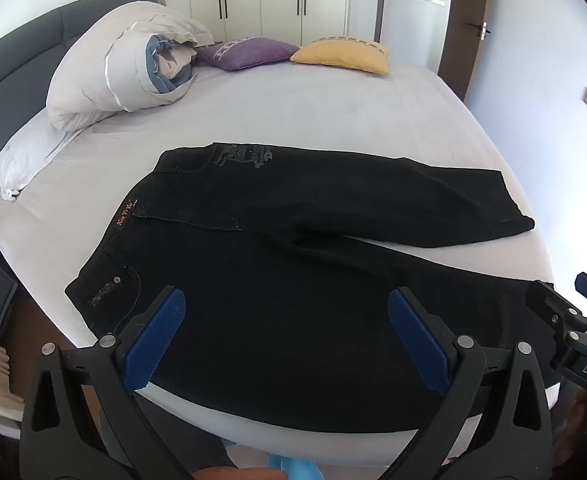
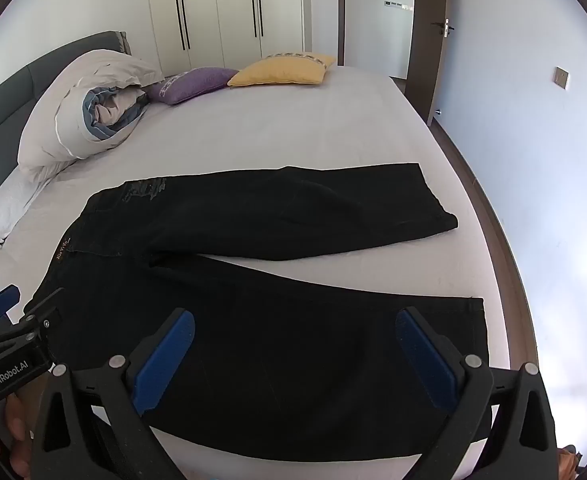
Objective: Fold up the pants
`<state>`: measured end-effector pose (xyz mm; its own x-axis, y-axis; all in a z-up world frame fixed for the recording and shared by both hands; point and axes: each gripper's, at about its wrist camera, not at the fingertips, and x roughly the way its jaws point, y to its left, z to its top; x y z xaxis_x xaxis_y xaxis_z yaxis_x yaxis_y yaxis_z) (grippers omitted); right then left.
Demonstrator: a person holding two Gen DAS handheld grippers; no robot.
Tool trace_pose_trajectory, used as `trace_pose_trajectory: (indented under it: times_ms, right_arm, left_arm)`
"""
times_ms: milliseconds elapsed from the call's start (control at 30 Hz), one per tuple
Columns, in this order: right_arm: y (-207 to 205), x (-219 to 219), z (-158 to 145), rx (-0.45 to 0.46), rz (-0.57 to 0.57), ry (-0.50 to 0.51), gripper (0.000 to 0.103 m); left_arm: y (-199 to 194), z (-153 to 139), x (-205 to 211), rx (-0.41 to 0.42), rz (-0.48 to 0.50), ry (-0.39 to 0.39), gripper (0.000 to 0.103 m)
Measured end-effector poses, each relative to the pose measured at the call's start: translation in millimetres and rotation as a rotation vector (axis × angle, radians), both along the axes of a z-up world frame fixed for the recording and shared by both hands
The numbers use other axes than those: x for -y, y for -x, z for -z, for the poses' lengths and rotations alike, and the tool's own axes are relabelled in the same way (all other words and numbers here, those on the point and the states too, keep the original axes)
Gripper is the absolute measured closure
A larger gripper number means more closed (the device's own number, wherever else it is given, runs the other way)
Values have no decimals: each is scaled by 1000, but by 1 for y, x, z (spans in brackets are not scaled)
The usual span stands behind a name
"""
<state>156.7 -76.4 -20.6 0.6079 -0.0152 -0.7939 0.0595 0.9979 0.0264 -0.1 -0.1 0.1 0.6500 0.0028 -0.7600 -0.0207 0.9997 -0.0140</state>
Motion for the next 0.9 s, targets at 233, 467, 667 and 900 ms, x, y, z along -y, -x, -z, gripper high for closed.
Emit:
trace_pose_trajectory:
  times_ms: [233,467,667,900]
  right_arm:
    - [0,0,2,3,0,0,0]
    - [0,2,0,1,-2,0,0]
    - [0,0,0,1,-2,2,0]
    - [1,-1,2,2,-3,0,0]
  left_arm:
    - [1,-1,-2,-1,-1,3,0]
    - [1,0,-4,-2,-7,-1,0]
    - [2,3,-2,-6,-7,-1,0]
    - [2,3,-3,-8,-8,0,0]
